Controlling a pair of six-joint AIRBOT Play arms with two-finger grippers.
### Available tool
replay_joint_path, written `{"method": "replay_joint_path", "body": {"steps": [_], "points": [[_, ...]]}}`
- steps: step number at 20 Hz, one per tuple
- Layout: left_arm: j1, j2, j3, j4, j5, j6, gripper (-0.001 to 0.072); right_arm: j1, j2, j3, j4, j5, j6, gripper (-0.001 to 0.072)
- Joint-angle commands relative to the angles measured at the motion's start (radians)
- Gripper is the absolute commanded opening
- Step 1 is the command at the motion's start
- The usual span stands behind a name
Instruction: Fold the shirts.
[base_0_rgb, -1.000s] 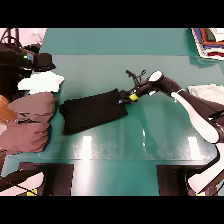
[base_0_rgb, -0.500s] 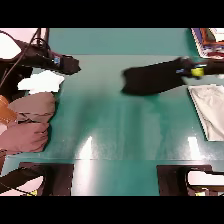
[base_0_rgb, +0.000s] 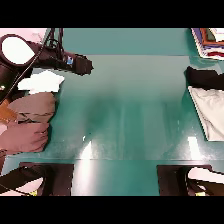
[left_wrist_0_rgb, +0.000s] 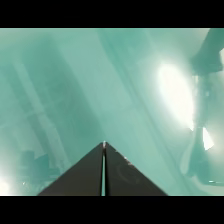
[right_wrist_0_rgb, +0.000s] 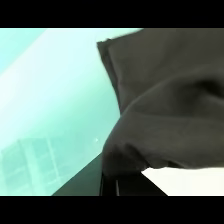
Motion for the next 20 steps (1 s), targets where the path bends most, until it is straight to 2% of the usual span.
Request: {"method": "replay_joint_path", "body": {"steps": [1,6,10,13,20], "points": [[-0.007,-0.002,0.0,-0.005,0.018,-0.001,0.0024,-0.018,0.003,0.066,0.0,0.003,0.001,0.0012],[-0.007,-0.002,0.0,-0.004,0.021,0.0,0.0024,-0.001,0.013,0.286,-0.011,0.127,0.002,0.0012],[-0.007,-0.002,0.0,0.0,0.024,0.008,0.0024,-0.05,0.081,0.307,-0.018,0.197,0.002,0.0012],[-0.007,-0.002,0.0,0.005,0.023,0.009,0.0024,-0.093,0.117,0.306,-0.155,0.292,0.048,0.0012],[-0.007,-0.002,0.0,0.019,0.014,0.034,0.0024,-0.174,0.285,-0.042,-0.384,0.336,0.055,0.0014]]}}
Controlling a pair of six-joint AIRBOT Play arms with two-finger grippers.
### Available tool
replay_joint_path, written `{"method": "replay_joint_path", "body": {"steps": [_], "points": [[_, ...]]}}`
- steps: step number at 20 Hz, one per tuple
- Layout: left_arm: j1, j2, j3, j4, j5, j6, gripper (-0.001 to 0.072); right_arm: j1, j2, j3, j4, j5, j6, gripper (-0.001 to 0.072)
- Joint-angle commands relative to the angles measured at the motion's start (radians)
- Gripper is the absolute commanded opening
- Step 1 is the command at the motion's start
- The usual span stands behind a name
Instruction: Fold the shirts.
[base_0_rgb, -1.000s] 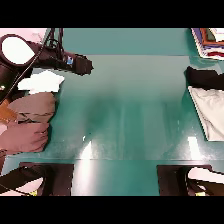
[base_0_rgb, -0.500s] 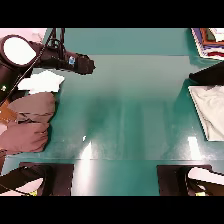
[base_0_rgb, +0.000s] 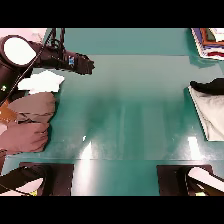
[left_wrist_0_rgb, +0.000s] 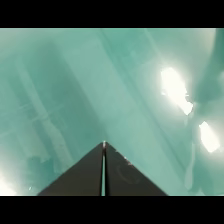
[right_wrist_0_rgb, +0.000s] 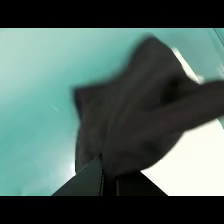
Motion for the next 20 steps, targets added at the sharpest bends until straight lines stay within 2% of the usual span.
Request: {"method": "replay_joint_path", "body": {"steps": [1,2,3,4,5,6,9,11,14,17,18,19,20], "points": [[0.0,-0.001,0.0,0.005,-0.003,0.008,0.0024,-0.062,0.092,-0.187,-0.127,0.037,0.009,0.0014],[0.0,0.0,0.0,0.005,-0.003,0.01,0.0024,-0.089,0.113,-0.237,-0.13,0.047,0.009,0.0021],[0.0,0.0,0.0,0.005,-0.003,0.021,0.0024,-0.115,0.132,-0.281,-0.13,0.052,0.009,0.0113],[0.0,0.0,0.0,0.004,-0.004,0.03,0.0024,-0.143,0.147,-0.322,-0.13,0.052,0.009,0.0344],[0.0,0.0,0.0,0.004,-0.004,0.03,0.0024,-0.168,0.158,-0.352,-0.129,0.054,0.009,0.0516],[0.0,0.0,0.0,0.004,-0.004,0.03,0.0024,-0.196,0.17,-0.375,-0.125,0.059,0.011,0.0581],[0.0,0.0,0.0,0.004,-0.004,0.03,0.0024,-0.196,0.197,-0.36,-0.029,0.04,0.019,0.0581],[0.0,0.0,0.0,0.005,-0.004,0.03,0.0024,-0.122,0.213,-0.327,0.069,0.02,0.019,0.0581],[0.0,0.0,0.0,0.004,-0.009,0.029,0.0024,0.079,0.237,-0.29,0.15,-0.014,0.019,0.0578],[0.0,0.0,0.0,0.004,-0.002,0.029,0.0024,0.314,0.238,-0.264,0.142,-0.03,0.019,0.0572],[0.0,0.0,0.0,0.004,-0.002,0.029,0.0025,0.397,0.237,-0.261,0.142,-0.035,0.019,0.0521],[0.0,0.0,0.0,0.004,-0.002,0.029,0.0024,0.467,0.237,-0.261,0.14,-0.052,0.019,0.0403],[0.0,0.0,0.0,0.003,-0.002,0.029,0.0024,0.536,0.237,-0.261,0.137,-0.07,0.018,0.0203]]}}
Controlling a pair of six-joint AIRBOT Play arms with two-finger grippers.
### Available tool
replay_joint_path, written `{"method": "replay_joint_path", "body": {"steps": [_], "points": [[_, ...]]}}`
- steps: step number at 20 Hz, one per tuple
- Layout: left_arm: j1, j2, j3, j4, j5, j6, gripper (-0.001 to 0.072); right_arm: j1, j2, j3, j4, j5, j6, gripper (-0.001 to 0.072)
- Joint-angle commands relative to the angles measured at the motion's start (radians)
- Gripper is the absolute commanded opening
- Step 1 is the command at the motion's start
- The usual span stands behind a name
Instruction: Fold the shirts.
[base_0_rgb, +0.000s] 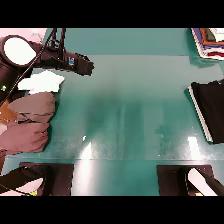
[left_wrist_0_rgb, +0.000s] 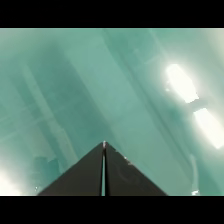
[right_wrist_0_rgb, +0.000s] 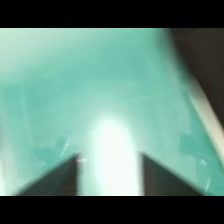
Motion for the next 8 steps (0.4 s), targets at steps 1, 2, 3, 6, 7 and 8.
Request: {"method": "replay_joint_path", "body": {"steps": [1,2,3,6,7,8], "points": [[0.0,0.0,0.0,0.0,0.002,0.0,0.0024,0.248,0.003,0.01,0.006,-0.056,0.0,0.0006],[0.0,0.0,0.0,0.0,0.002,0.0,0.0024,0.299,0.003,0.01,0.006,-0.073,-0.001,0.0014],[0.0,0.0,0.0,0.0,0.002,0.0,0.0024,0.338,0.003,0.01,0.006,-0.082,0.0,0.0014],[0.0,0.0,0.0,0.0,0.002,0.0,0.0024,0.402,0.003,0.01,0.007,-0.09,0.0,0.0014],[0.0,0.0,0.0,0.0,0.002,0.0,0.0025,0.409,0.003,0.01,0.007,-0.089,0.0,0.0014],[0.0,0.0,0.0,0.0,0.002,0.0,0.0024,0.407,0.003,0.01,0.009,-0.086,0.0,0.0014]]}}
